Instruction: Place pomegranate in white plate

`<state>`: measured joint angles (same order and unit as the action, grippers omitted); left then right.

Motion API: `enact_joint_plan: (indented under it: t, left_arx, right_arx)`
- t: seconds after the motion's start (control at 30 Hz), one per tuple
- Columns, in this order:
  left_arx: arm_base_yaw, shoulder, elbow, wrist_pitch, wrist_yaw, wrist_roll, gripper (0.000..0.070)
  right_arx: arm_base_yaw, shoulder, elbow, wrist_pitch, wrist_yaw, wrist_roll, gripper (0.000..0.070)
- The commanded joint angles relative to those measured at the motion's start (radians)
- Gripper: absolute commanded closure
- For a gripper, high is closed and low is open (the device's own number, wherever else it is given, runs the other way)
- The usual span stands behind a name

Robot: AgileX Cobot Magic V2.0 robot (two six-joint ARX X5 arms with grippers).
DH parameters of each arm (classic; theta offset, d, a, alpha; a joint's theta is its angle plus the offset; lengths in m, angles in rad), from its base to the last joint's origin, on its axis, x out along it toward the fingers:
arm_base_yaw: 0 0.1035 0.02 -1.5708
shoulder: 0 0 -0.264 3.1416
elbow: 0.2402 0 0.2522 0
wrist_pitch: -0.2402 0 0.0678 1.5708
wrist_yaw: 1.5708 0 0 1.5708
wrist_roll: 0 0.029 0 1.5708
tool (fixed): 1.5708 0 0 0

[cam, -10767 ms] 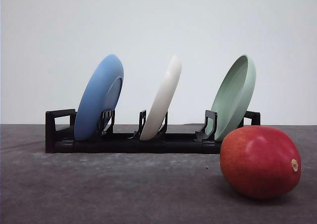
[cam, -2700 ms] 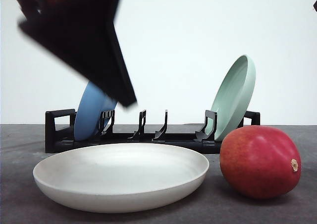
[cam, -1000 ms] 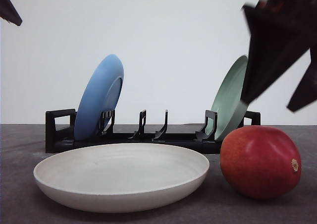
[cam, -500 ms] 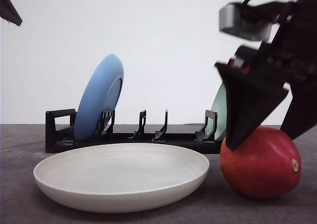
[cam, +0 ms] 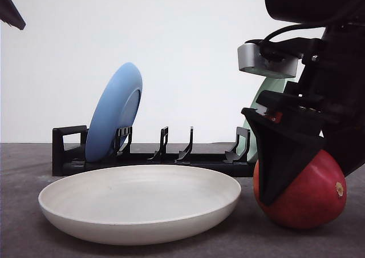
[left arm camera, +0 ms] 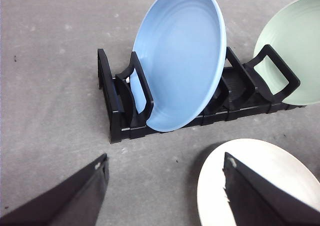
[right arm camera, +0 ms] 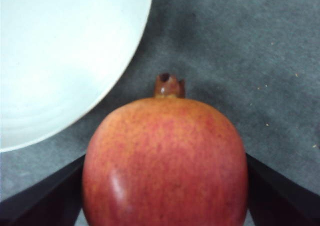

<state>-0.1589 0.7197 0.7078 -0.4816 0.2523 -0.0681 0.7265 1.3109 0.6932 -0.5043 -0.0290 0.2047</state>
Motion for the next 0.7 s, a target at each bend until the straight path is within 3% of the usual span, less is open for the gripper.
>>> enact_joint_plan:
  t: [0.0,0.2,0.37,0.67]
  left_arx:
    - [0.001,0.005,0.007,0.011,-0.001,0.003,0.0271]
    - [0.001,0.005,0.007,0.011,-0.001,0.003,0.0271]
    - [0.001,0.005,0.007,0.011,-0.001,0.003,0.0271]
    - [0.001,0.005,0.007,0.011,-0.001,0.003,0.0271]
  right_arx:
    - [0.009,0.015,0.022,-0.005,-0.004,-0.009,0.0245]
    - [0.009,0.016,0.174,-0.257,-0.021,-0.018,0.0244]
    - [0.013,0.051,0.331,-0.415,-0.126,-0.044,0.0244]
    - [0.087,0.251,0.504,-0.441,-0.167,-0.063,0.0243]
